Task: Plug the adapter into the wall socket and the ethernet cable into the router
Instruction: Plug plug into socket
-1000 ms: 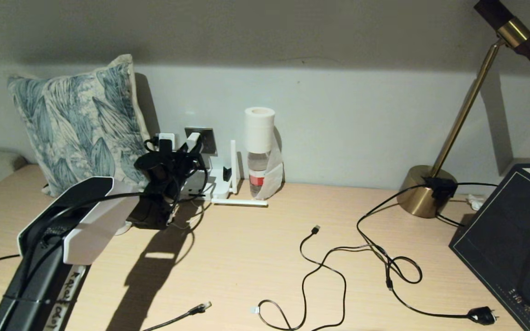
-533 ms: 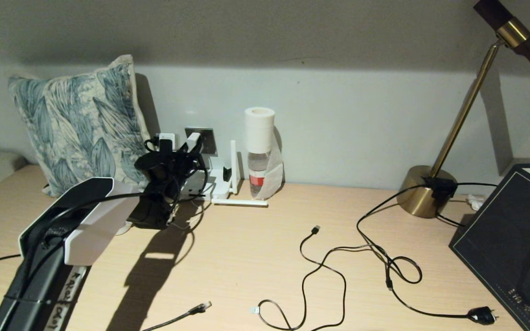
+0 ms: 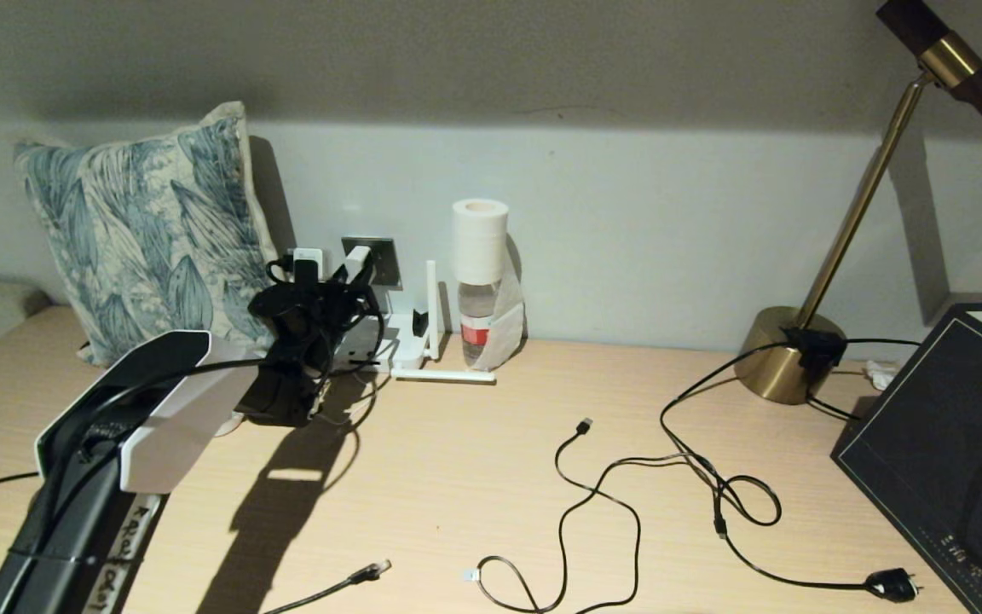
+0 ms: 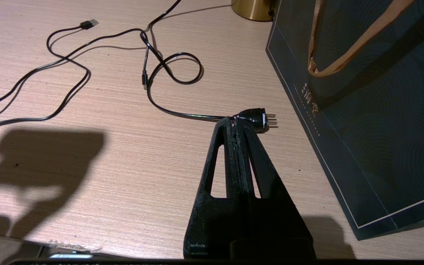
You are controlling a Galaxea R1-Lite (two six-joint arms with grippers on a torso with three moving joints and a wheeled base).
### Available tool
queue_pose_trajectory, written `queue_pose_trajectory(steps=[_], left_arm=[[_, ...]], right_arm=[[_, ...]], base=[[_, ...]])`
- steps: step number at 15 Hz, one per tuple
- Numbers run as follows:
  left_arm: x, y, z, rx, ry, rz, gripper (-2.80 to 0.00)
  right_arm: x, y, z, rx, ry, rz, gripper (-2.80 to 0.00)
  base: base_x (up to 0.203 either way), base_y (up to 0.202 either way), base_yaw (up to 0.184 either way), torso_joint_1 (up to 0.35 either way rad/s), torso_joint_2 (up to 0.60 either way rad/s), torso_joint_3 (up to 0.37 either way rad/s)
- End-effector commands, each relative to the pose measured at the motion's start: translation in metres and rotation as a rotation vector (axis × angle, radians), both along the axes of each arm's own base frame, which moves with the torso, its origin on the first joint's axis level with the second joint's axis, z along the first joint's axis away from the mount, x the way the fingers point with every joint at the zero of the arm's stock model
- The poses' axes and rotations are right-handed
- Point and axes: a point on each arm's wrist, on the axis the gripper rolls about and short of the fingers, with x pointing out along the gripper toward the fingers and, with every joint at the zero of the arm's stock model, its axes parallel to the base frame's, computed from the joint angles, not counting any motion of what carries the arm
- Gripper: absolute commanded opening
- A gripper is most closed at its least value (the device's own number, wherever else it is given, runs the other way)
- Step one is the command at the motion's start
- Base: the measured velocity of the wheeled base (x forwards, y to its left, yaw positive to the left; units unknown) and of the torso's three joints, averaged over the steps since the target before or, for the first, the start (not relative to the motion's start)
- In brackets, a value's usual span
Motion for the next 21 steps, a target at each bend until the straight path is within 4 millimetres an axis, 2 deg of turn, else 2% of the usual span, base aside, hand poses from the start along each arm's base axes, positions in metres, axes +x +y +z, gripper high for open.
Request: queue_pose_trajectory(steps=[1,10,21], left_arm=[[0.0021,0.0003,-0.0123,0.002,0.017,0.002,-2.80],[0.0076,-0.0003,-0.0171,-0.001,0.000,0.001,-2.80],[0.0072,-0.0004,-0.0131,-0.005,-0.009,0.003,-2.80]], right_arm=[[0.0000,0.0000,-0.0001,0.000,0.002,0.001,-2.80],[0.0000,0.0000,-0.0001,0.000,0.002,0.001,-2.80],[0.0000,0.0000,-0.0001,0.000,0.002,0.001,-2.80]], base=[[0.000,0.000,0.000,0.000,0.00,0.000],[0.000,0.000,0.000,0.000,0.00,0.000],[0.000,0.000,0.000,0.000,0.00,0.000]])
